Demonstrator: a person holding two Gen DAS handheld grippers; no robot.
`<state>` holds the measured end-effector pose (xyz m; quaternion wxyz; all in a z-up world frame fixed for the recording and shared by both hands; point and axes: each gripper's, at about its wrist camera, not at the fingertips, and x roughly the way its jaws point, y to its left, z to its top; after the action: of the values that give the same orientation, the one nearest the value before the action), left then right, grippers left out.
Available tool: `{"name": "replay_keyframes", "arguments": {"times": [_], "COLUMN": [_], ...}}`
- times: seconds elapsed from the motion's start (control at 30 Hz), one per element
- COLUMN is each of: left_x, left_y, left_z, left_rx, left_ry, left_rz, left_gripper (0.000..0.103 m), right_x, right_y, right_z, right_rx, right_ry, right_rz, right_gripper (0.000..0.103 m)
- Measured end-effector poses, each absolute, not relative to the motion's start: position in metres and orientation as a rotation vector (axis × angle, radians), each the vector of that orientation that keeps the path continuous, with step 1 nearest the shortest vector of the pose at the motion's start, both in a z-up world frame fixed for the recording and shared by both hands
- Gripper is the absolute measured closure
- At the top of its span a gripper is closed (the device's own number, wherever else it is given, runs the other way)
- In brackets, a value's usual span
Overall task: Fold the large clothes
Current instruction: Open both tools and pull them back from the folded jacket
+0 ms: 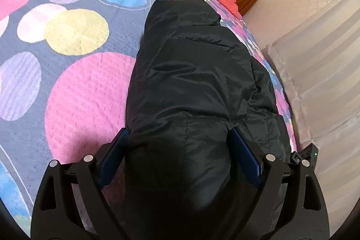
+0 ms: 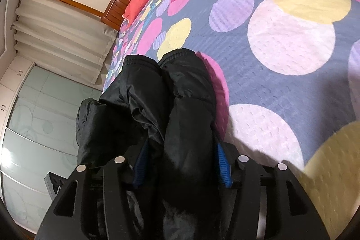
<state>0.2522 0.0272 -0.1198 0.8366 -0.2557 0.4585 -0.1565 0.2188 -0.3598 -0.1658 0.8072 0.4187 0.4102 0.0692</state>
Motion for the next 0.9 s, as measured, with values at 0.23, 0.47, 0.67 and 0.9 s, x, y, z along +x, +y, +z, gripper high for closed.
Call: {"name": "replay_keyframes", "arguments": {"times": [0.23,0.47,0.67,0.9], "left_x": [0.243,0.221,0.186,0.131], "left_y": [0.023,0.022,0.017,0.008], "left_z": [-0.109,-0.096,-0.077,-0.049], "left_rx": [-0.48,-0.413,-0.295,-0.157], "left_ry": [0.956,0.932,0.881,0.777], "left_rz": [-0.292,-0.265,-0.204,-0.123], "left_gripper": [0.014,0.014,0.014,0.011], "right_x": [0.201,0.178,0.141,0.091], "right_y": [-0.368,-0.368,-0.354,-0.306], "right_z": [-0.163,-0.153,-0.117,-0.072], "right_rx": [0.915,0.903,0.718,0.42], "right_ry": [0.872,0.858,0.822,0.76], "right_rz": [0.118,0.063,-0.065,-0.157], "right_gripper": [0.043,0.043,0.043,0.031]}}
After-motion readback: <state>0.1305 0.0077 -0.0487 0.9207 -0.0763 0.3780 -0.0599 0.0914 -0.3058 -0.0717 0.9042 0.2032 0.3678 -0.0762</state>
